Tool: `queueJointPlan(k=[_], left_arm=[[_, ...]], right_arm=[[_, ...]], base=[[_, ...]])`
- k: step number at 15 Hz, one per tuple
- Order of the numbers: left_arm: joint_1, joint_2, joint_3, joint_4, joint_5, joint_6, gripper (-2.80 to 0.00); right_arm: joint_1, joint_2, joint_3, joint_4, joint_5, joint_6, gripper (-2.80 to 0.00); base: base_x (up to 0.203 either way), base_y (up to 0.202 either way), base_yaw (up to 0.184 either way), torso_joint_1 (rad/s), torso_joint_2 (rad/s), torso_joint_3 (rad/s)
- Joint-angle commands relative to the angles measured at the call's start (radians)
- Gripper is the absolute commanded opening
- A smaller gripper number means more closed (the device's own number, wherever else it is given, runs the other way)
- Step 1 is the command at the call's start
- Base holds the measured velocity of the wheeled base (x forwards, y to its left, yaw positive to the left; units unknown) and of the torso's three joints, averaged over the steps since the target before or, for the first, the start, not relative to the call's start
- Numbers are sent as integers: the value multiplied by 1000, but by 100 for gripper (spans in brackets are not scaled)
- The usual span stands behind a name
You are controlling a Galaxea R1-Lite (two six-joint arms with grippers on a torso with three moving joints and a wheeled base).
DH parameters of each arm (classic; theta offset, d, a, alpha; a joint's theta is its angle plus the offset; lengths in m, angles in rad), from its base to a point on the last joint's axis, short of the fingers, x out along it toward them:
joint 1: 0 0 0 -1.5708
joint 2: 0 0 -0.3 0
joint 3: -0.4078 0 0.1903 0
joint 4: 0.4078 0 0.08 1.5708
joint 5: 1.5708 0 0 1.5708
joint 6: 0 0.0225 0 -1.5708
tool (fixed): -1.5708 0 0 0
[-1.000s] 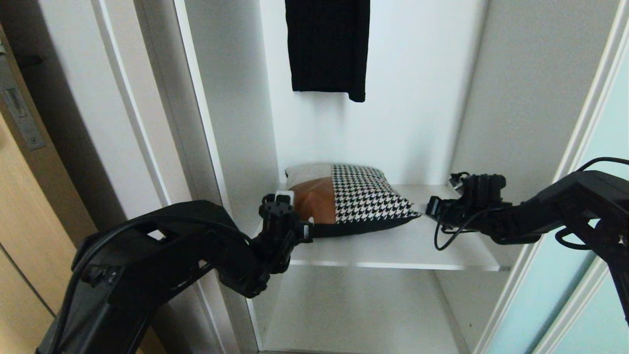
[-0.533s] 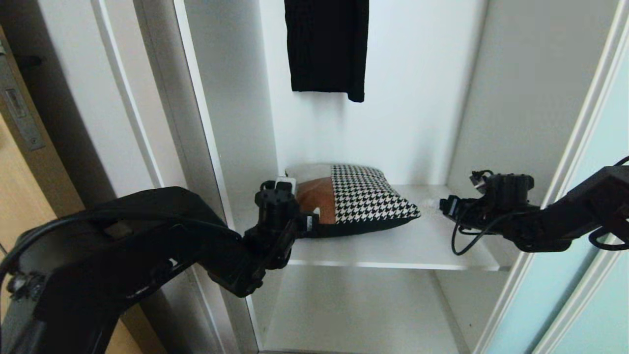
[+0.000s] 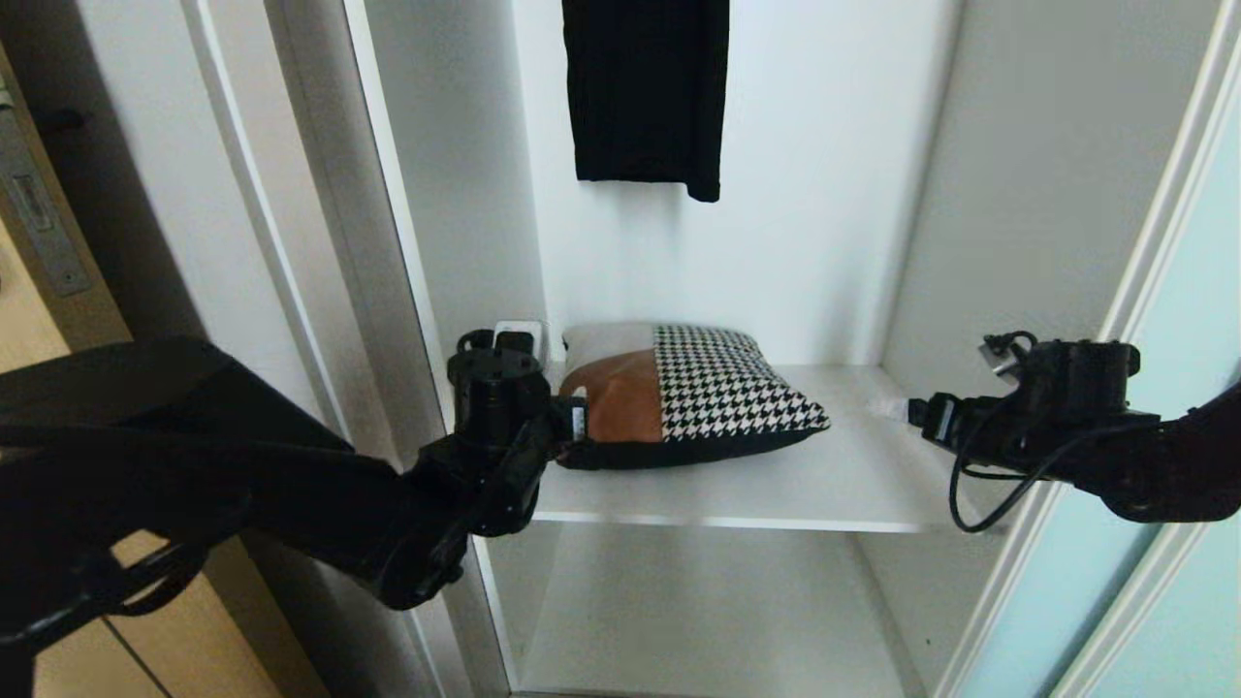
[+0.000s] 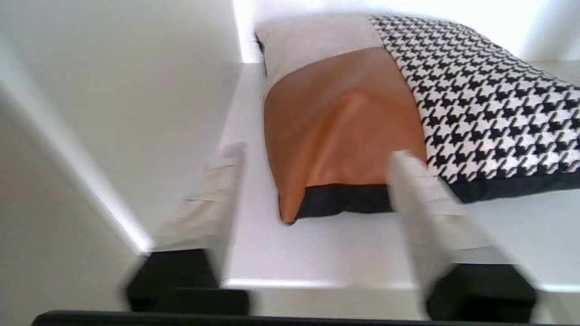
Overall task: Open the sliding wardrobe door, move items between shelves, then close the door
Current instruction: Place the pillow on the higher shelf, then close the door
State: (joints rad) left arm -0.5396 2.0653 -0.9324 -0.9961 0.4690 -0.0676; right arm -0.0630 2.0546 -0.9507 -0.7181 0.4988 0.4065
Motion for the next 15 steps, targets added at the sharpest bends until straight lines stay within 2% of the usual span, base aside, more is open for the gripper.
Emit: queueJointPlan(k=[1, 5, 10, 11, 15], left_arm=[[-9, -158, 97, 5, 17, 4, -280], [21, -323, 283, -7, 178, 59, -280], [125, -631, 544, -13, 236, 102, -280], [134, -693, 577, -11, 254, 112, -280], [173, -916, 739, 42, 347, 137, -280]], right_arm=[[1, -126, 110, -7, 3, -9, 0], [-3, -267, 291, -16, 3, -19, 0], [-4, -470, 502, -13, -11, -13, 0], [-4, -502, 536, -11, -13, -12, -280], [-8, -597, 608, 10, -36, -9, -280]], base=[[0, 0, 0, 0, 0, 0], [0, 0, 0, 0, 0, 0], [0, 0, 0, 0, 0, 0], [0, 0, 0, 0, 0, 0], [0, 0, 0, 0, 0, 0]])
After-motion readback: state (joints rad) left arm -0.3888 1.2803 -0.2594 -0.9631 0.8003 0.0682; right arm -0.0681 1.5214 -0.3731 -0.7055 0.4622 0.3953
